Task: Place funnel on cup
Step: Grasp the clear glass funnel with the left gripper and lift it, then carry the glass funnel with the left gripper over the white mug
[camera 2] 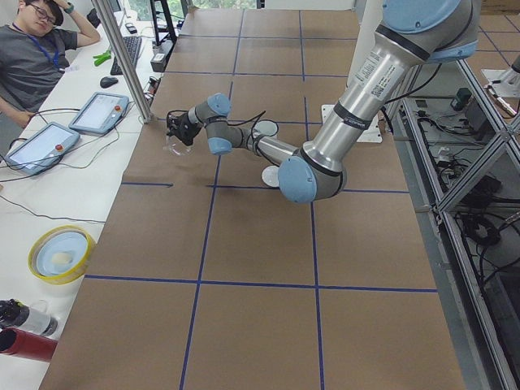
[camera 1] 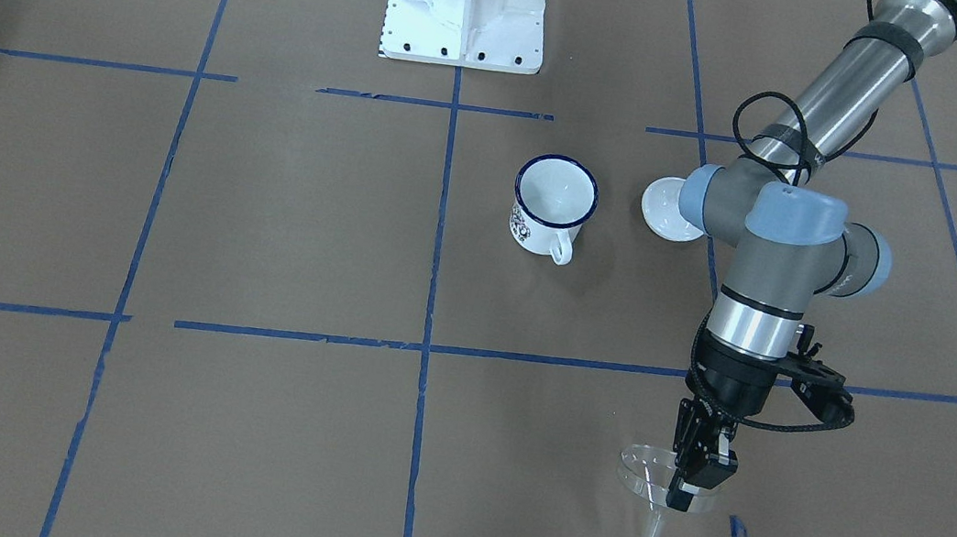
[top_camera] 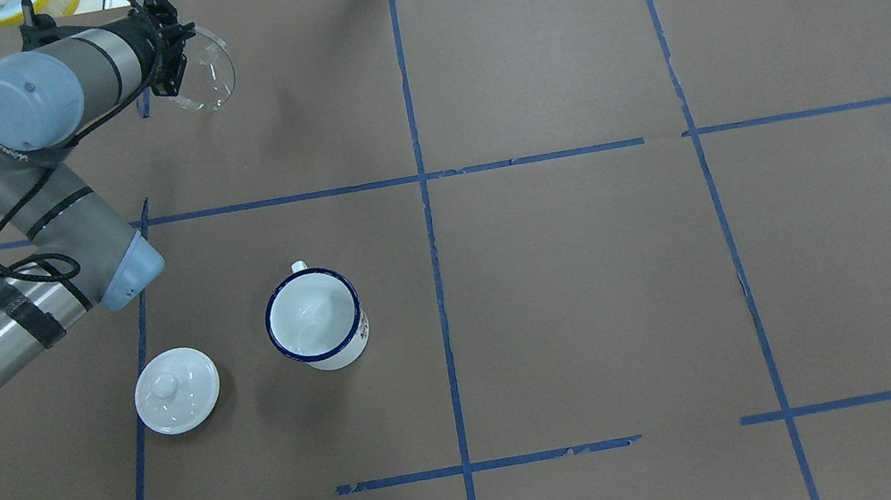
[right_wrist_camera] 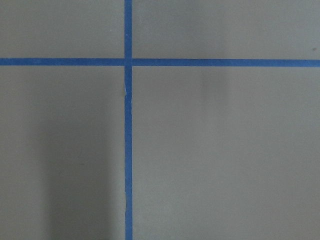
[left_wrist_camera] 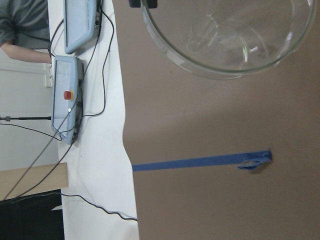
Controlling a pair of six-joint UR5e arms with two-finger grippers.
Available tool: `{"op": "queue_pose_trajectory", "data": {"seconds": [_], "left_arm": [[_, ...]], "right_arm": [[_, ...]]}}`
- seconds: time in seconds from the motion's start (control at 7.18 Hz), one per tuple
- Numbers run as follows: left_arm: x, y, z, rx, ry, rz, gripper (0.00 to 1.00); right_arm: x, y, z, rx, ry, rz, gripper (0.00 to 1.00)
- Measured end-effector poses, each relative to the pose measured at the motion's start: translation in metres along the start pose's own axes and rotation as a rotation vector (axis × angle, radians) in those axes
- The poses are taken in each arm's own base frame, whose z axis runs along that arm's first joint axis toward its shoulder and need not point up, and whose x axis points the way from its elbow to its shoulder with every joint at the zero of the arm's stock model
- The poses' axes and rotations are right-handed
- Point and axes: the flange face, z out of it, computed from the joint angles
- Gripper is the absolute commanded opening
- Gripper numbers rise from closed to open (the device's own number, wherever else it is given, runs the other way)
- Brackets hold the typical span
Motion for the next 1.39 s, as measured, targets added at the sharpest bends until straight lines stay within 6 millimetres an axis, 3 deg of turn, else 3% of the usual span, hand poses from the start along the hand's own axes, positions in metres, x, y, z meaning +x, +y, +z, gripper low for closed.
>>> {"op": "queue_pose_trajectory", "data": {"seconds": [0.14, 0.42, 0.84, 1.11, 1.39], "left_arm": [[0.029, 0.008, -0.025, -0.040, -0.029, 0.005, 0.00], [0.079, 0.043, -0.095, -0.085, -0.107, 0.068, 0.00], [0.110, 0.098, -0.191, -0.118, -0.322, 0.192, 0.00], [0.127, 0.139, -0.223, -0.137, -0.509, 0.275, 0.00], [0.111, 0.178, -0.229, -0.207, -0.663, 0.389, 0.00]], "right_arm": [[0.000, 0.000, 0.000, 0.000, 0.000, 0.000, 1.00], [0.000, 0.000, 0.000, 0.000, 0.000, 0.000, 1.00], [0.000, 0.000, 0.000, 0.000, 0.000, 0.000, 1.00], [0.000, 0.000, 0.000, 0.000, 0.000, 0.000, 1.00], [0.000, 0.000, 0.000, 0.000, 0.000, 0.000, 1.00]]}}
